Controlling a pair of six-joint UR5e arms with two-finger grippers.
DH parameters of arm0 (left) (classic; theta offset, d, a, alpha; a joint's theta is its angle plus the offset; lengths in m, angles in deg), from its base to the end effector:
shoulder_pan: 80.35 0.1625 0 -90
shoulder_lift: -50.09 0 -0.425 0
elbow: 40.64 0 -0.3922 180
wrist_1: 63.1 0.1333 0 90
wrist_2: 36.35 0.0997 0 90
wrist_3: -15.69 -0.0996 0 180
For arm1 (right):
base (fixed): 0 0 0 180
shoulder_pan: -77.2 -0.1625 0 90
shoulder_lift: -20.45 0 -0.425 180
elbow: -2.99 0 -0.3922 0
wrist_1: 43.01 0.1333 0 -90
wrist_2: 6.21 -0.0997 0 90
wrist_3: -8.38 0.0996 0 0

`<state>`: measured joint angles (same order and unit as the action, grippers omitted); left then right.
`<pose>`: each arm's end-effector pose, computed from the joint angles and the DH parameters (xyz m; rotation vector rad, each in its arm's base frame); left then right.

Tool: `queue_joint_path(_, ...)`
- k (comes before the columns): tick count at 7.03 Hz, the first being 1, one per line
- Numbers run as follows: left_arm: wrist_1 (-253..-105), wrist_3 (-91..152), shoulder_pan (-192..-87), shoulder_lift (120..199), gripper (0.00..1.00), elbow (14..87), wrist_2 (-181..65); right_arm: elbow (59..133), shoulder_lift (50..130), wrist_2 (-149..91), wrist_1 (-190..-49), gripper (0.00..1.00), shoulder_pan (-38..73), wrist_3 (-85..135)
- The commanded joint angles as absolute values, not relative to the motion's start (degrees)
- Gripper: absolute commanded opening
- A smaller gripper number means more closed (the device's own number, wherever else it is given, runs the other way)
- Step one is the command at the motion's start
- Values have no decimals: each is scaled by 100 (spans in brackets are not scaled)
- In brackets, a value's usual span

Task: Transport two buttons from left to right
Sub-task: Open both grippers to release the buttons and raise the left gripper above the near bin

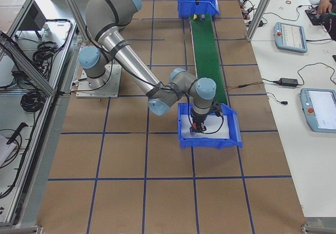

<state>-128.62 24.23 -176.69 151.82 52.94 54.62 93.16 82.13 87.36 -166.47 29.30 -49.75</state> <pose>-0.1947 -0.5609 0.3926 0.0622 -3.1269 0.2521 -0.3443 -0.5707 0.2592 0.4191 -3.0060 0.0119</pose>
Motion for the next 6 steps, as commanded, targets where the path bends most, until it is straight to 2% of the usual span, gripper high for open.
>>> queue_joint_path(1,-14584,2045,-17450,14136,100,5288,5919,9299,8258,8713,-16676,100,2930,-4972)
queue_joint_path(3,-15106,1678,-17212,13755,100,5261,5919,9247,8494,8495,-16834,100,2895,-4780)
queue_joint_path(4,-15290,1413,-17116,13667,100,5244,5884,9229,8774,8432,-16817,100,2816,-4004)
queue_joint_path(6,-15614,1428,-16895,13744,100,4798,5315,9238,9276,8441,-16520,100,2422,-3445)
